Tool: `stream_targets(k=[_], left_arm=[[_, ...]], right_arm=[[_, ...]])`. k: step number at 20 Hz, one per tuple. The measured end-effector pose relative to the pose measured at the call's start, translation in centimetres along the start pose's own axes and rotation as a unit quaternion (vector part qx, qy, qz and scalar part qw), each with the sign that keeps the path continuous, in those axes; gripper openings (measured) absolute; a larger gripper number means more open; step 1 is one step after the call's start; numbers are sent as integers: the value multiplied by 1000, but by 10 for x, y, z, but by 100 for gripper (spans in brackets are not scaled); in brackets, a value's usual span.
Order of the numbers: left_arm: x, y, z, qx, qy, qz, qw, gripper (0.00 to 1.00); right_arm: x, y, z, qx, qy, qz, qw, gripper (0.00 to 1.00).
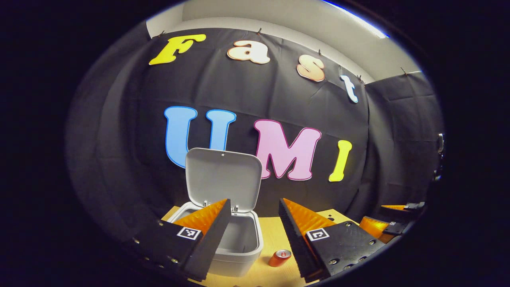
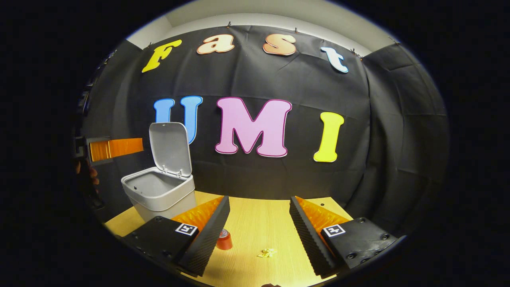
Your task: Press the lid of the desktop garbage bin to open it, pick up the crumpled paper on the desktop and throw it into the bin, then pick up the pop can on the desktop and drop it into the bin, and finally close the garbage bin lid.
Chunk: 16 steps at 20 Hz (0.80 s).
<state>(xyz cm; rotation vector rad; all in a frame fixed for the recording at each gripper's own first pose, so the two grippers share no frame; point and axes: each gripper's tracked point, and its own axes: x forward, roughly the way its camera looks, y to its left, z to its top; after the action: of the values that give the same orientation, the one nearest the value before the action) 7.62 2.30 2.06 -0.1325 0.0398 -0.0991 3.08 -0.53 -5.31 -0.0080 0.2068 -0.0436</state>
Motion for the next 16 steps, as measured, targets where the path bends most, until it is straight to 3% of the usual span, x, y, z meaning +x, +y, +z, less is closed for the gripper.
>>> stream_targets(k=[4,9,11,16], left_arm=[[-12,-9,0,26,-20,23,999,82],[-23,-49,-36,59,14,-18,998,82],[-27,-50,-47,73,27,-8,997,84],[-30,-62,-62,40,39,-25,998,85]], right_arm=[[0,-5,-3,9,3,-5,1000,98],[3,-16,-19,11,18,-15,1000,98],[4,-23,-32,1,29,-19,999,98],[16,-38,-63,-18,60,-28,998,98]])
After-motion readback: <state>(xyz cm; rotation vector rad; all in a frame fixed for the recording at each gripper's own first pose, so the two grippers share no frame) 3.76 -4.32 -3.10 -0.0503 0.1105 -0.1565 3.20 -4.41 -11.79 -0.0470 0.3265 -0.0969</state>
